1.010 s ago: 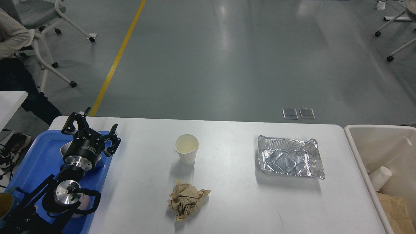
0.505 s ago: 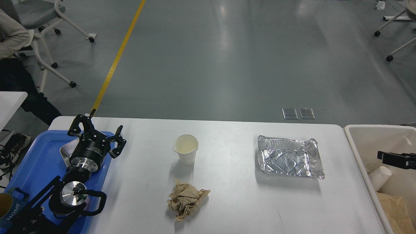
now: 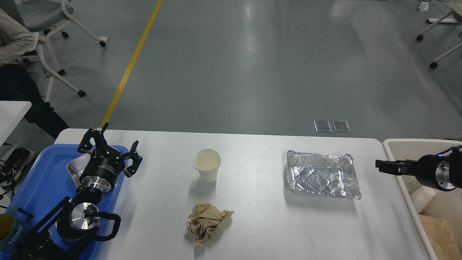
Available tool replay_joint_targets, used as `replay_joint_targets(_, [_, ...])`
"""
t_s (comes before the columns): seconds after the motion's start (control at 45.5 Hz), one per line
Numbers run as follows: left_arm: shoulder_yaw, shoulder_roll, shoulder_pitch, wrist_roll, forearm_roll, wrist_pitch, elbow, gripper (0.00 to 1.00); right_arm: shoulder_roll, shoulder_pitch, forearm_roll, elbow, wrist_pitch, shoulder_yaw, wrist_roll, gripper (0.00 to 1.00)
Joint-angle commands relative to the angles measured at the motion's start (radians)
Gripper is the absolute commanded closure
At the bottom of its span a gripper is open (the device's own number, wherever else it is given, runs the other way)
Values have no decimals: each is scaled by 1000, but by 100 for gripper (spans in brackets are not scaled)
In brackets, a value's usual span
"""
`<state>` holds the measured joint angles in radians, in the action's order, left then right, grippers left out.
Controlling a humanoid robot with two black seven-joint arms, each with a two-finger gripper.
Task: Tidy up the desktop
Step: 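Reach the right gripper to the edge of the foil tray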
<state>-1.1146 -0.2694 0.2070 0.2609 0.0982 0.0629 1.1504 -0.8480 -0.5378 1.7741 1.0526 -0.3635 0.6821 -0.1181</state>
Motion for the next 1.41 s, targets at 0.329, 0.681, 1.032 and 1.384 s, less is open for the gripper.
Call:
replay_joint_targets(0.329, [2,3,-3,0,3,-3,-1,4,159,-47,-39,-164,21,-70,5,0])
replay_joint_targets(0.681, [6,3,-5,0,3,-2,-1,3,211,-51,-45,-180,20,-78,3,0])
replay_joint_targets(1.032, [13,4,-6,0,3,-2,-1,3,302,-53,-42,-275,23,-84,-3,0])
replay_joint_targets(1.384, [16,4,-6,0,3,-2,-1,3,352,-53,-42,-338,44,-102,-3,9])
